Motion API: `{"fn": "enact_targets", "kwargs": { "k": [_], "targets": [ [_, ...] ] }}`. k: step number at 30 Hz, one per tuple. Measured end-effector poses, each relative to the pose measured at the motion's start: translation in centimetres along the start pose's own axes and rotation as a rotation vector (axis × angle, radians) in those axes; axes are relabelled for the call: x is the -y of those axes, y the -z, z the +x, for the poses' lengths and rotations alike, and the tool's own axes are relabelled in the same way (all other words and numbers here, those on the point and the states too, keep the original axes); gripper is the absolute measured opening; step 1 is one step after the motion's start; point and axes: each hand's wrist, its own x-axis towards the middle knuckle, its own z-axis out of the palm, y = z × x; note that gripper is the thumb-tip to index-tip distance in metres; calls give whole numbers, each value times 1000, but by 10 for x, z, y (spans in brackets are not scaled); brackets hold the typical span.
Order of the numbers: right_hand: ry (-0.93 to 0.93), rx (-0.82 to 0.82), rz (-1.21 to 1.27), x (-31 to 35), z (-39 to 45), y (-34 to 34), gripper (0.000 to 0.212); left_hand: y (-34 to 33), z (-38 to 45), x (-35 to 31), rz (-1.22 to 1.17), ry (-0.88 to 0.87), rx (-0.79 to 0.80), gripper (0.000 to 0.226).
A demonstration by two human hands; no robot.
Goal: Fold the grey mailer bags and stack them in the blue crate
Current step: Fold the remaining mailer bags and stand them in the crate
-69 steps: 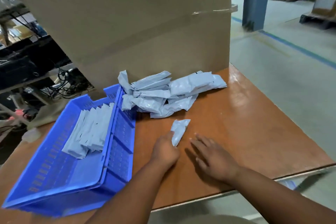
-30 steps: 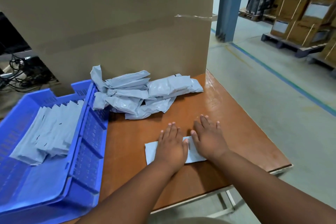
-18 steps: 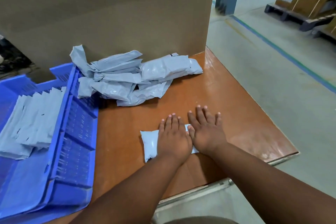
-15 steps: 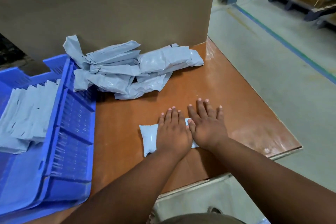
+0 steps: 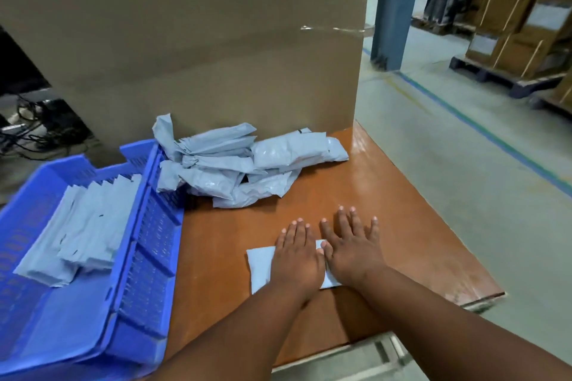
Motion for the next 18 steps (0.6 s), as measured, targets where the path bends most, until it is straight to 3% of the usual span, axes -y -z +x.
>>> {"fn": "enact_targets", "kwargs": {
  "k": [4,8,12,18],
  "targets": [
    [157,-187,-30,22,-4,9,68,8,-8,20,47,38,-62,89],
    [339,-191,-31,53,4,-4,65,4,-21,43,89,47,3,91],
    [244,-71,76,54,8,-19,66,-10,-25,54,38,71,-30,79],
    [185,-95,89,52,9,-25,64,-26,-25,62,-16,33,-74,69]
  ]
}}
